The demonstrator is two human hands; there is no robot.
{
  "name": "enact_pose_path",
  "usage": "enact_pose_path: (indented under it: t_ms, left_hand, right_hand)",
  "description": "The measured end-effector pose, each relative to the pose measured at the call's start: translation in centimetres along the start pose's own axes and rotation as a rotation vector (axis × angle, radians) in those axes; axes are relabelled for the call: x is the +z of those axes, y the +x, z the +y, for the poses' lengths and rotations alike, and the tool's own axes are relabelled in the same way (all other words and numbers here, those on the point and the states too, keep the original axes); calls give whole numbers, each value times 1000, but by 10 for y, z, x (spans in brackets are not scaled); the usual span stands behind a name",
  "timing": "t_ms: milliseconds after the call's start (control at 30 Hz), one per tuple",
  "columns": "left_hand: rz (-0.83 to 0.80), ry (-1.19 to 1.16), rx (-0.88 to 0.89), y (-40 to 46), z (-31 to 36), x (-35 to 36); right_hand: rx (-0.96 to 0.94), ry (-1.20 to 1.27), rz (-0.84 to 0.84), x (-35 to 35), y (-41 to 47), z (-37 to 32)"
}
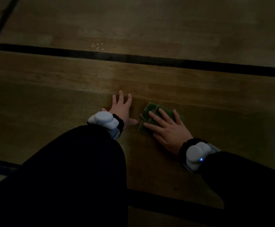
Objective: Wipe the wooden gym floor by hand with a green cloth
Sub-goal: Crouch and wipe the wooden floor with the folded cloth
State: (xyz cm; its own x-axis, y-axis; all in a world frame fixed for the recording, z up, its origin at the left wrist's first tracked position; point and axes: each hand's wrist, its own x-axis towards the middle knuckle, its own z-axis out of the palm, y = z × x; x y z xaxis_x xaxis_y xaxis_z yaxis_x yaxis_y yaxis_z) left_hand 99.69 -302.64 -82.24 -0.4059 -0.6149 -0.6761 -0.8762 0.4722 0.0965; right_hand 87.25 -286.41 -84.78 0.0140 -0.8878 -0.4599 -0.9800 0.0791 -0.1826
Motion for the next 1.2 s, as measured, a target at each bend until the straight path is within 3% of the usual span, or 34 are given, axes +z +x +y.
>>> enact_pose_path:
  t_ms: [233, 333, 533, 767, 867, 1067, 1200]
  left_hand:
    - [27, -5, -17, 2, 1, 5]
    - [15, -17, -23, 3, 3, 4]
    - [8, -11, -33, 2, 4, 4]
    - [-24, -7, -17, 1, 7, -2]
    - [-46, 5, -2, 1, 6, -5]
    - [-106, 122, 86, -6, -8, -12]
    - [-138, 231, -14, -18, -16, -13]
  right_hand:
    - [554, 165, 47, -29, 5, 85]
    - [649, 198, 44, -30, 8, 84]
    - [533, 139, 47, -20, 11, 50]
    - [180, 37, -71, -9, 7, -15]
    - [7, -15, -44, 3, 0, -35]
    - [-46, -22, -31, 5, 2, -20]
    - [-31, 2, -4, 9, 3, -20]
